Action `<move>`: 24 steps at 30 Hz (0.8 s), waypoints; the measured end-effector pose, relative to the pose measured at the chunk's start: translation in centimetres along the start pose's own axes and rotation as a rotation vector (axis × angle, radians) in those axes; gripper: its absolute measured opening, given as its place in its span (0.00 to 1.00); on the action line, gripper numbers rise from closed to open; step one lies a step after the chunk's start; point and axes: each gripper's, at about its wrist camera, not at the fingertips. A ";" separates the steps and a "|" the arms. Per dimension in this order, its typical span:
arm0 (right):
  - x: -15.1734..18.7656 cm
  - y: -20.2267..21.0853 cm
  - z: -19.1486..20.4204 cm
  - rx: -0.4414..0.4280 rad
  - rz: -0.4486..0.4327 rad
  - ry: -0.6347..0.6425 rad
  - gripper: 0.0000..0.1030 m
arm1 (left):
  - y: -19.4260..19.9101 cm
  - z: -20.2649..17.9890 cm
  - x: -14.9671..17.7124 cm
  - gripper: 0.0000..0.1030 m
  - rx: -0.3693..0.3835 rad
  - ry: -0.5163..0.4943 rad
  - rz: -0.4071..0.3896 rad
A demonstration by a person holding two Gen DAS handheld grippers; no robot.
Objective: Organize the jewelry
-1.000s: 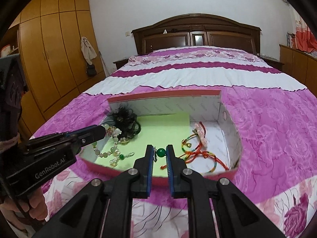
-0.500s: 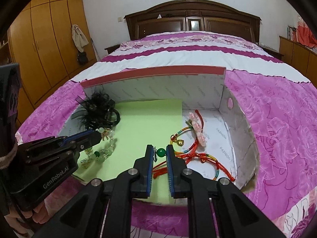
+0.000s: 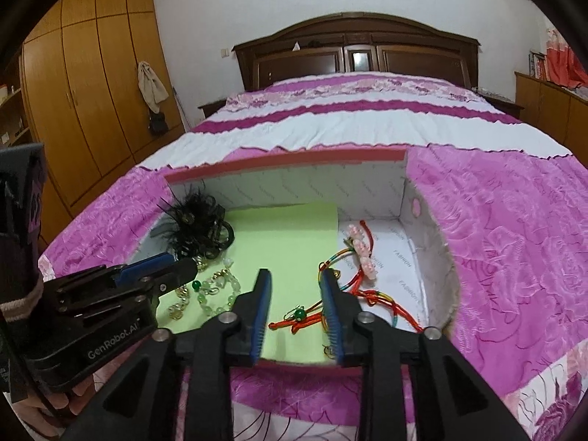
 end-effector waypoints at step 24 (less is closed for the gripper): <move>5.2 9.6 1.3 -0.015 -0.100 -0.049 0.60 | 8.6 -0.5 4.7 0.43 -0.064 0.039 -0.104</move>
Point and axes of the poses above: each gripper's, at about its wrist camera, not at the fingertips, and y roughly against the way its jaws point, z to its left, x to its underside
